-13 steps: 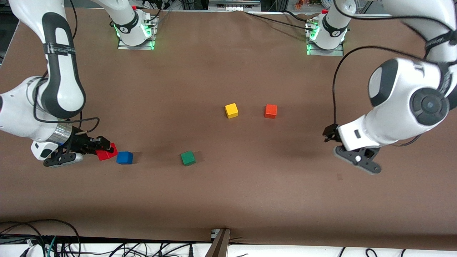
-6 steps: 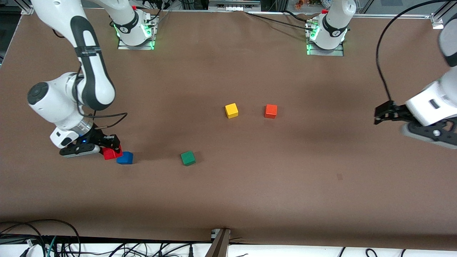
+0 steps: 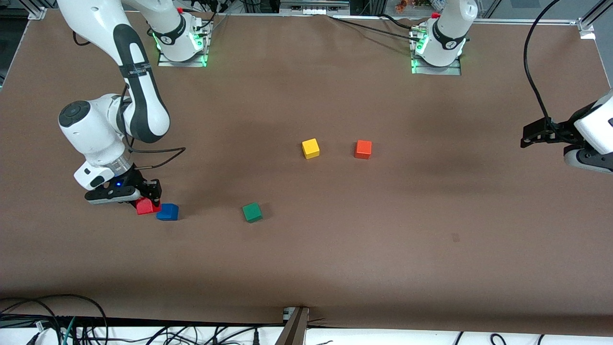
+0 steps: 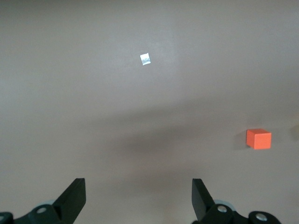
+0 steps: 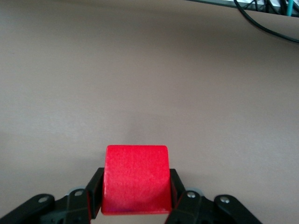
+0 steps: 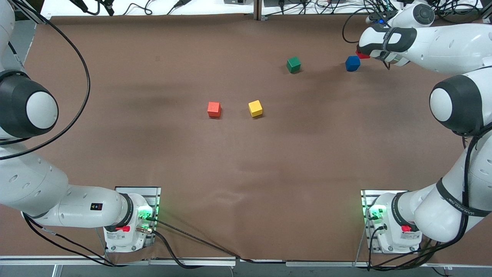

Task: Pass red block to right arm, stack on blue
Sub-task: 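Move the red cube over the blue cube while the left gripper withdraws, then lower the red cube onto the blue cube with the right gripper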

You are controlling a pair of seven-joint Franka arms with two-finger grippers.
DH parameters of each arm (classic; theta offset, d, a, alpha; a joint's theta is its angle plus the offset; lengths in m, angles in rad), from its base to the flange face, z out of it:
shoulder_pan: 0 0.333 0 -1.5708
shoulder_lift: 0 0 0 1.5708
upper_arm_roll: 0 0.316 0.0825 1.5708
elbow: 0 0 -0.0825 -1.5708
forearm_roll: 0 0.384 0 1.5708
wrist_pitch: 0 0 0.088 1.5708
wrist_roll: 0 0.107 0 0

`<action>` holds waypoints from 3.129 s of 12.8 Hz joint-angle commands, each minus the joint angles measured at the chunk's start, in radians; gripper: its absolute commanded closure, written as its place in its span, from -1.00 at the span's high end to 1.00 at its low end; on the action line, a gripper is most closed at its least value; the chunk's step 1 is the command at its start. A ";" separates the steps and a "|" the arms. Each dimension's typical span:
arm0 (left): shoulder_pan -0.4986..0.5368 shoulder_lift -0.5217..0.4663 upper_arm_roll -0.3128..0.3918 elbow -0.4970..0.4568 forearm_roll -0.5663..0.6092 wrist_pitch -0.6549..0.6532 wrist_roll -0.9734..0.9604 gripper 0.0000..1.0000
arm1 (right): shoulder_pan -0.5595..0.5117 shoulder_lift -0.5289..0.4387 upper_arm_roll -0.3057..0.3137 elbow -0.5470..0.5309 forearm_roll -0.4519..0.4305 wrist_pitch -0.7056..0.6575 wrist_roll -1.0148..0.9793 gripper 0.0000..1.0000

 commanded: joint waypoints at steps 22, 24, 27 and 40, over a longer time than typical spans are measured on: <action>0.048 -0.082 0.003 -0.110 -0.052 -0.011 -0.092 1.00 | 0.072 0.135 -0.009 0.034 -0.009 0.187 0.114 -1.00; 0.048 -0.082 0.001 -0.110 -0.052 -0.011 -0.092 1.00 | 0.072 0.135 -0.009 0.031 -0.007 0.188 0.114 -1.00; 0.038 -0.082 -0.003 -0.108 -0.032 -0.011 -0.095 1.00 | 0.076 0.135 -0.007 0.023 -0.006 0.191 0.116 -1.00; 0.024 -0.077 -0.005 -0.088 -0.024 -0.012 -0.093 1.00 | 0.091 0.136 -0.012 -0.002 -0.006 0.220 0.150 -1.00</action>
